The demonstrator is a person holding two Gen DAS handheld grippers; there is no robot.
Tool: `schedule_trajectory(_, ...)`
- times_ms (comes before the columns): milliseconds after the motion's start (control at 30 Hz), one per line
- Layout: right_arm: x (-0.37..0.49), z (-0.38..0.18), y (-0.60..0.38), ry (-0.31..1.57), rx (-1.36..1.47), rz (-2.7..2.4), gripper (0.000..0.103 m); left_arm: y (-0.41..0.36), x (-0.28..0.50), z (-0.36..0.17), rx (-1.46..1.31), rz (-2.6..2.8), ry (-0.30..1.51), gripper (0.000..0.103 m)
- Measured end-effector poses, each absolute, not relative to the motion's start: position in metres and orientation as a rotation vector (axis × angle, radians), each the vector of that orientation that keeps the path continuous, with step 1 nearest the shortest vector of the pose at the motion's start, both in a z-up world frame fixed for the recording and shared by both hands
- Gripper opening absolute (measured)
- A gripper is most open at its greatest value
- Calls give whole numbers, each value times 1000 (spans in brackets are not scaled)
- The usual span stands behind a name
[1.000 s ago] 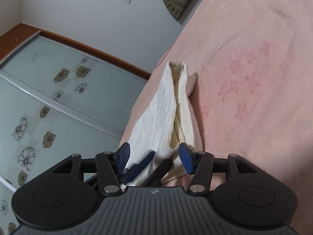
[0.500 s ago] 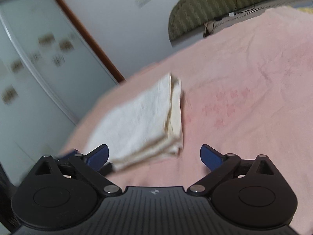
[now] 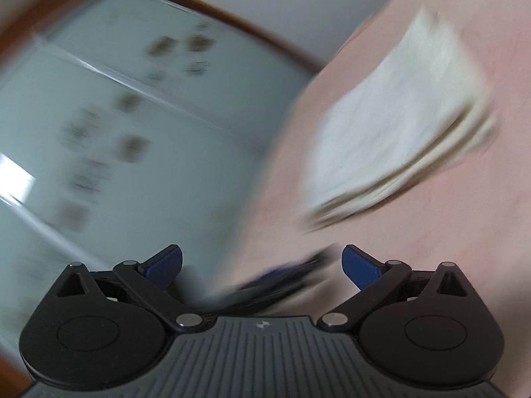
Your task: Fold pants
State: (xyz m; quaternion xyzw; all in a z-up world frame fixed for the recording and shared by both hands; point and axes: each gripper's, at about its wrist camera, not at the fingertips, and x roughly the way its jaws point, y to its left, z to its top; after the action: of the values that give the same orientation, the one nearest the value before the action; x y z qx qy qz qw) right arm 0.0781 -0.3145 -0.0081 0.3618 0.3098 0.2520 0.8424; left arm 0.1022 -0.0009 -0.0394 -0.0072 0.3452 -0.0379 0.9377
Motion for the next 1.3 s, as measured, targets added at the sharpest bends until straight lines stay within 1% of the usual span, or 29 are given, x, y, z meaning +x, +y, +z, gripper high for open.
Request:
schedule_trajectory(67,88,-18,-302,702,472,177,103,-11,106,-45,-16,-108,693,95)
schedule_trajectory(133,98,-36,-292,719,291,3,103,-21,109,-51,16,-123,684,95)
schedule_trajectory(200,98,-48,-288,692,244,-2,103,-35,110,-58,83,-122,656,95)
schedule_trajectory(267,96,-51,-282,655,185,-9,103,-45,110,-63,147,-119,639,97)
schedule_trajectory(333,99,-55,-273,660,127,-24,103,-48,108,-65,171,-110,628,99)
schedule_trajectory(400,101,-56,-271,658,115,-36,103,-46,110,-66,157,-101,638,103)
schedule_trajectory(567,102,-55,-271,649,137,-42,103,-33,115,-68,69,-118,671,103)
schedule_trajectory(1300,103,-56,-267,653,120,-51,103,-34,114,-68,72,-116,670,103)
